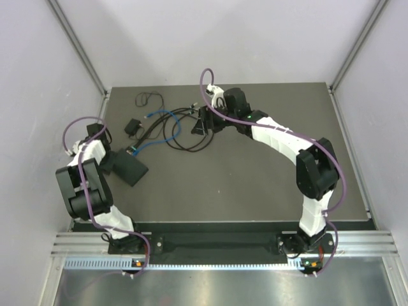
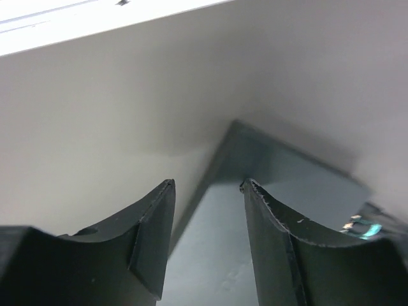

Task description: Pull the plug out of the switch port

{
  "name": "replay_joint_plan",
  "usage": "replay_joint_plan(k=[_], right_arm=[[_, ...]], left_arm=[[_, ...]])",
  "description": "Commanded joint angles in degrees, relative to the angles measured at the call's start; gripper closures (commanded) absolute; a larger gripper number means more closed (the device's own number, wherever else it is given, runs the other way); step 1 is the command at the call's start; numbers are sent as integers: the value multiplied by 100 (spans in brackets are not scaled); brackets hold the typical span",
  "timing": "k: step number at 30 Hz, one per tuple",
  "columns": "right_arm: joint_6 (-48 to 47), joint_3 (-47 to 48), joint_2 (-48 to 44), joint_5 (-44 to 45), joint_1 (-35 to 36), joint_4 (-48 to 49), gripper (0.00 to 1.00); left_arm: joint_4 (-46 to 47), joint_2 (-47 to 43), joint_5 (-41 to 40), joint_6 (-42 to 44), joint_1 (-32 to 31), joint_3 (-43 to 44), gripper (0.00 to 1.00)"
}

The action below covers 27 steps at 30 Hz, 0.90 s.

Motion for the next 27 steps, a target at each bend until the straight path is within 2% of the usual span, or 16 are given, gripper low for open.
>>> replay_joint_plan(k=[1, 5, 7, 10, 15, 18, 21, 22, 24, 26, 27], right_arm=[[-9, 96, 71, -145, -143, 216, 23], [26, 105, 115, -137, -160, 278, 23], [35, 148, 203, -137, -169, 295, 23], [70, 236, 387, -119, -160, 243, 23], [149, 552, 756, -137, -152, 190, 23], [79, 939, 1045, 100, -160, -82, 23], [17, 1500, 1423, 819, -169, -652, 22], [8, 1685, 1529, 1335, -169, -845, 27], [26, 2073, 1792, 1742, -178, -1172, 37], [70, 2240, 1934, 2156, -178, -1207, 42], [148, 2301, 2082, 2297, -178, -1260, 50]], left_arm=[[588, 226, 291, -30, 32, -78, 47], [729, 498, 747, 498, -21, 255, 49], [783, 718, 967, 952, -73, 510, 54], [643, 955, 696, 1385, -486, 932, 54], [808, 1105, 967, 1404, -838, 1082, 54], [757, 1262, 758, 1640, -1250, 1388, 53], [511, 1412, 564, 1703, -1515, 1635, 53], [502, 1404, 572, 1703, -1550, 1627, 53], [484, 1256, 398, 1633, -1620, 1523, 53], [545, 1097, 187, 1448, -1638, 1356, 53], [615, 896, 195, 1404, -1638, 1155, 52]])
